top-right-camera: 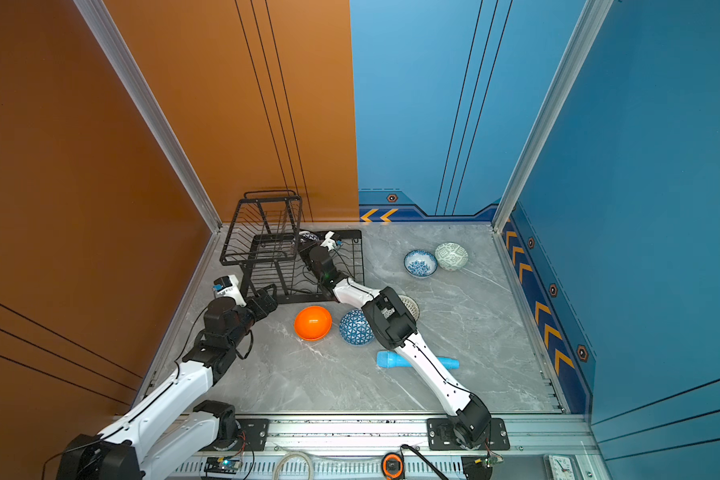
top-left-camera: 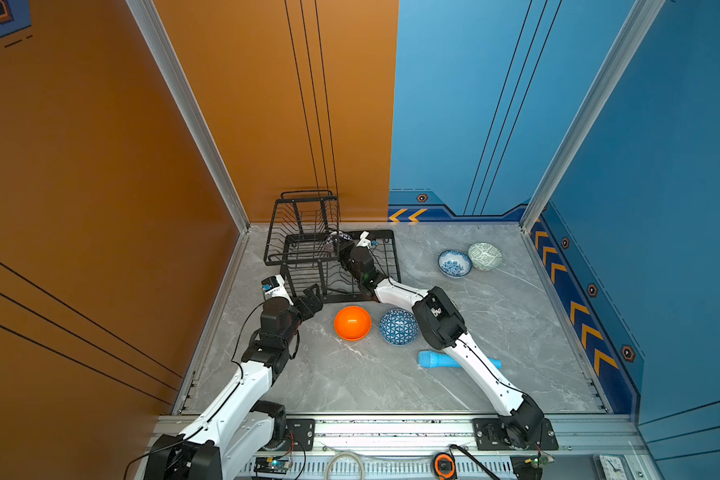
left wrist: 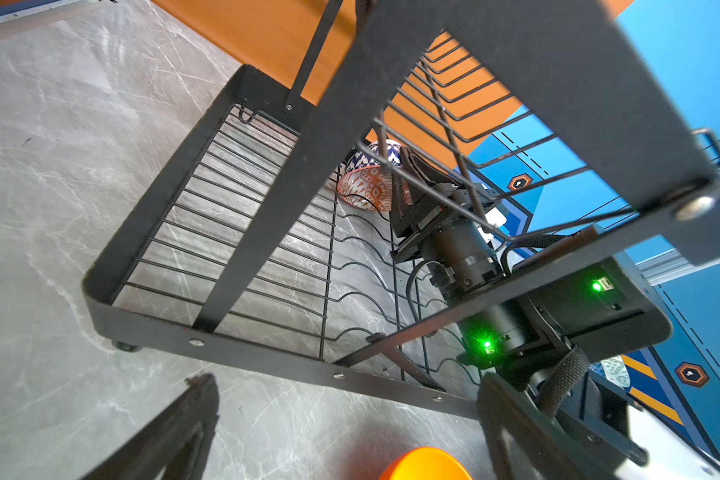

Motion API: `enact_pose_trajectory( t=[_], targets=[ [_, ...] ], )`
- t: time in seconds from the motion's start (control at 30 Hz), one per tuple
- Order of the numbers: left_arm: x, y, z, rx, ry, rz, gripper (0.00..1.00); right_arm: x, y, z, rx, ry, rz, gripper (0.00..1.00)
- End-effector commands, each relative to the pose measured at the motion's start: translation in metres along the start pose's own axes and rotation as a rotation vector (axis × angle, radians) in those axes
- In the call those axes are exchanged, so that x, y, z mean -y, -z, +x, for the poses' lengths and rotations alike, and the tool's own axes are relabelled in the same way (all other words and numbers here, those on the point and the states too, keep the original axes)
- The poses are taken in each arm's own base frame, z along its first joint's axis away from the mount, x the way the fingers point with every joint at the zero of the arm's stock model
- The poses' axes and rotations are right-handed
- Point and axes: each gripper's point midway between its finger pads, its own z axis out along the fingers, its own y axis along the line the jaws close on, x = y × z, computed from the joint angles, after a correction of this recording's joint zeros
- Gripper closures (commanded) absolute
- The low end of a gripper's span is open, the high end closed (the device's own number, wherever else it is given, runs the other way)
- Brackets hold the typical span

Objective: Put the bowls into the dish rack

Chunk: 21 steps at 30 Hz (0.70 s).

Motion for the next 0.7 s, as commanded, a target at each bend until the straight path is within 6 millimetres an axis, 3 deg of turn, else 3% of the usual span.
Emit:
enact_pose_trajectory(
  t=[0.0,0.67],
  targets=[
    [0.01,0.002,-0.003,0.006,-0.003,0.041,0.02,-0.016,0.002,-0.005,-0.003,0.021,0.027,0.75],
    [0.014,0.0,-0.002,-0.004,-0.003,0.051,0.02,-0.039,-0.002,-0.022,0.005,0.028,-0.007,0.62]
  ],
)
